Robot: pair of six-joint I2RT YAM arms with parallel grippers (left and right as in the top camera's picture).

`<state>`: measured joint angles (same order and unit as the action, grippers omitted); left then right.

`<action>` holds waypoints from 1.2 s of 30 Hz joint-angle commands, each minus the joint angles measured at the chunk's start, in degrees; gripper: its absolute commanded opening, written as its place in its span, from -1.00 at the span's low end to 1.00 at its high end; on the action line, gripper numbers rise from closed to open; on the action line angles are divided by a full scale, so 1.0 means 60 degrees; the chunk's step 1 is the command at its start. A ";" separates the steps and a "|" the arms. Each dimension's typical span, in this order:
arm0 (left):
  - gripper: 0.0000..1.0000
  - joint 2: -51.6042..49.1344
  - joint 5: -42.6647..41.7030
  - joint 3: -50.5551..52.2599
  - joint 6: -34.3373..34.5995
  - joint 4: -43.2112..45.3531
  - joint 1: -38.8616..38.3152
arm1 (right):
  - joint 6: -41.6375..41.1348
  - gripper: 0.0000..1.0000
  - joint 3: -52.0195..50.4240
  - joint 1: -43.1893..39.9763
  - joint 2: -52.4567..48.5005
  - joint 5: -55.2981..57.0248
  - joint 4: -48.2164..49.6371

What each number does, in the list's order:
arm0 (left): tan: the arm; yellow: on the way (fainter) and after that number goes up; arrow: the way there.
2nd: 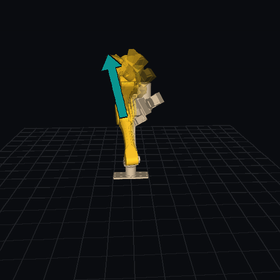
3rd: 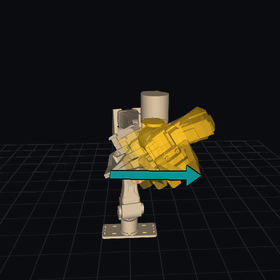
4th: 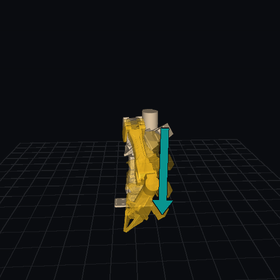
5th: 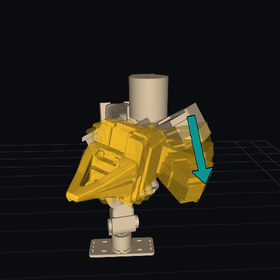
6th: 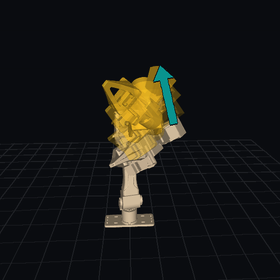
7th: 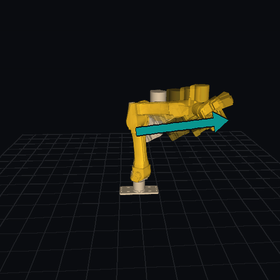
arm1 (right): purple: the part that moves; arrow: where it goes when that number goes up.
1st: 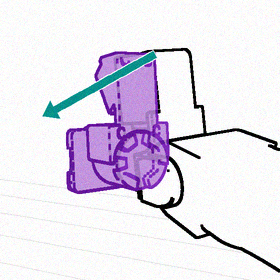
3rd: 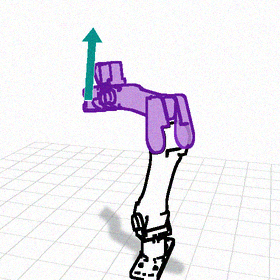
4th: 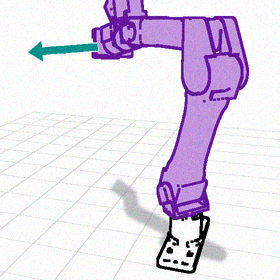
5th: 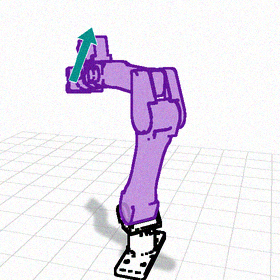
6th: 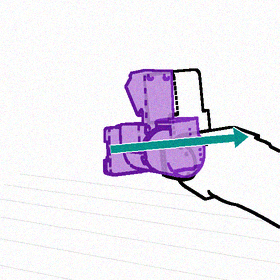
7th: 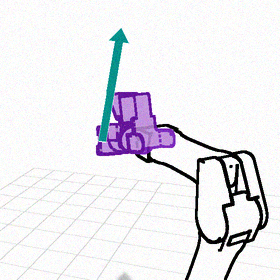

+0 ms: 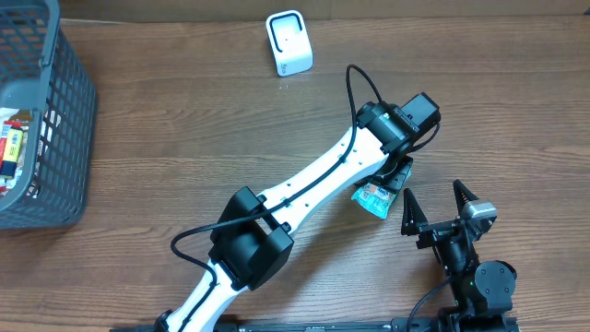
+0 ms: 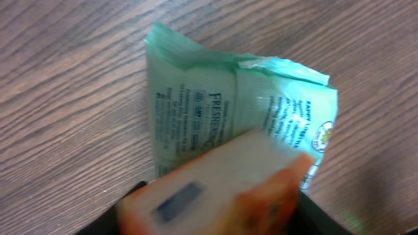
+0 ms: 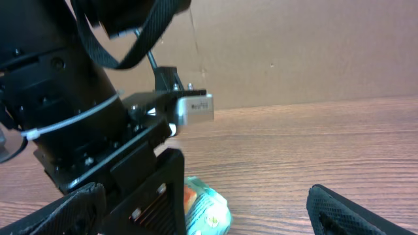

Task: Scan the item barcode
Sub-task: 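Lower the wipe pack and release it on the table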

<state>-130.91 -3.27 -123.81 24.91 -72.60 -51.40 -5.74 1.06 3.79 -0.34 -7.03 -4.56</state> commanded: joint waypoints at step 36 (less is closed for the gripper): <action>-0.44 0.0178 0.0044 -0.1016 -0.0557 -0.1045 0.0117 | 0.0066 1.00 -0.0102 -0.0029 0.0018 0.0124 0.0051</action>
<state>-130.87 -3.40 -128.70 23.40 -78.67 -51.22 -5.74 1.06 3.79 -0.34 -7.03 -4.56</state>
